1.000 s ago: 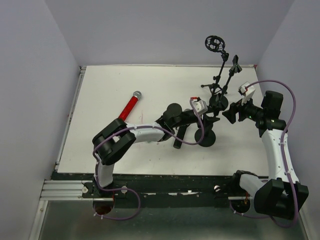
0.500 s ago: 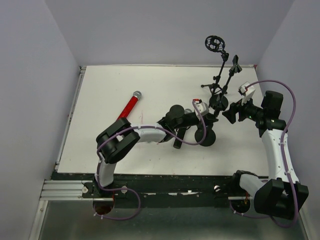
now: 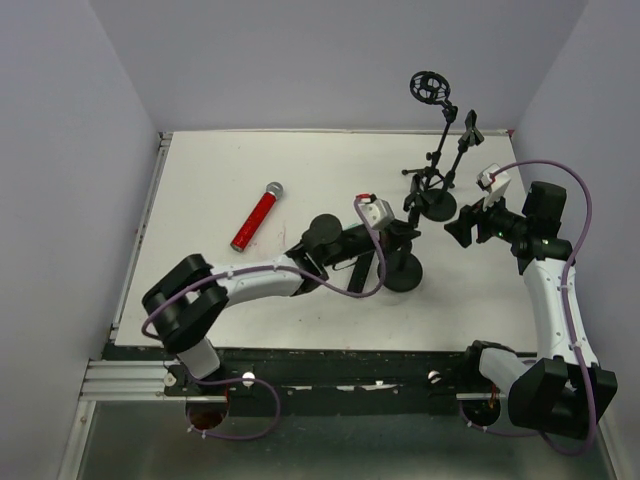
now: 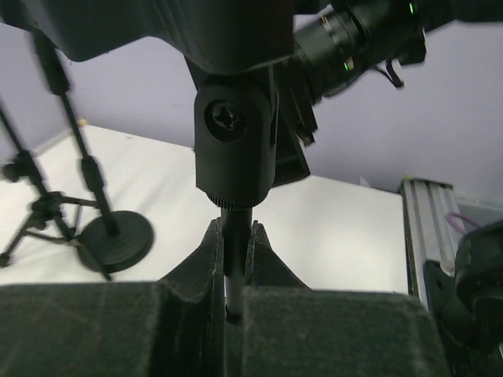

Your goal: Attach the microphones to the stand

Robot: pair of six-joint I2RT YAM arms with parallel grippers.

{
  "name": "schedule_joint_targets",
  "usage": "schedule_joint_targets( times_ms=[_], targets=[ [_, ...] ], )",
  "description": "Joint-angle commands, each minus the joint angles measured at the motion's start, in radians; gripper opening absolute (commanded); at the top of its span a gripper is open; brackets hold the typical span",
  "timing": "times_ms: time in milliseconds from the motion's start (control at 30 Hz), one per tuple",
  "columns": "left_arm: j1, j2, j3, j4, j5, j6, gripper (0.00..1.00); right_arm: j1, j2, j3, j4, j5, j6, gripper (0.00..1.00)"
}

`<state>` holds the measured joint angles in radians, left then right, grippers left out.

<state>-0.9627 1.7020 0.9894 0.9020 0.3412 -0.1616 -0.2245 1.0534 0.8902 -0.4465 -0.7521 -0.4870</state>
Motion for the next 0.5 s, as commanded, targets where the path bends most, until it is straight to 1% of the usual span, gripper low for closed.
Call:
schedule_joint_targets(
  times_ms=[0, 67, 133, 200, 267, 333, 467],
  targets=[
    [-0.005, -0.24, -0.101, -0.007, -0.325, -0.018, 0.0, -0.007, -0.004, -0.008, -0.001, -0.004, -0.002, 0.78],
    [-0.007, -0.332, -0.12, -0.111, -0.524, -0.032, 0.0, -0.006, -0.001, -0.008, -0.001, -0.009, -0.002, 0.78],
    [-0.008, -0.396, -0.124, -0.201, -0.768, -0.03, 0.0, -0.006, -0.001, -0.01, -0.001, -0.01, -0.001, 0.78],
    [-0.005, -0.412, -0.106, -0.274, -1.021, -0.006, 0.0, -0.006, 0.0, -0.008, -0.003, -0.013, -0.002, 0.78],
    [0.019, -0.4, -0.08, -0.308, -1.202, 0.02, 0.0, -0.006, 0.003, -0.01, -0.003, -0.019, -0.001, 0.78],
    [0.06, -0.384, -0.072, -0.304, -1.242, 0.028, 0.0, -0.006, -0.001, -0.01, -0.004, -0.029, -0.001, 0.78],
    [0.13, -0.317, -0.077, -0.122, -1.292, 0.109, 0.0, -0.004, 0.002, -0.01, -0.008, -0.035, 0.002, 0.78]
  ],
)
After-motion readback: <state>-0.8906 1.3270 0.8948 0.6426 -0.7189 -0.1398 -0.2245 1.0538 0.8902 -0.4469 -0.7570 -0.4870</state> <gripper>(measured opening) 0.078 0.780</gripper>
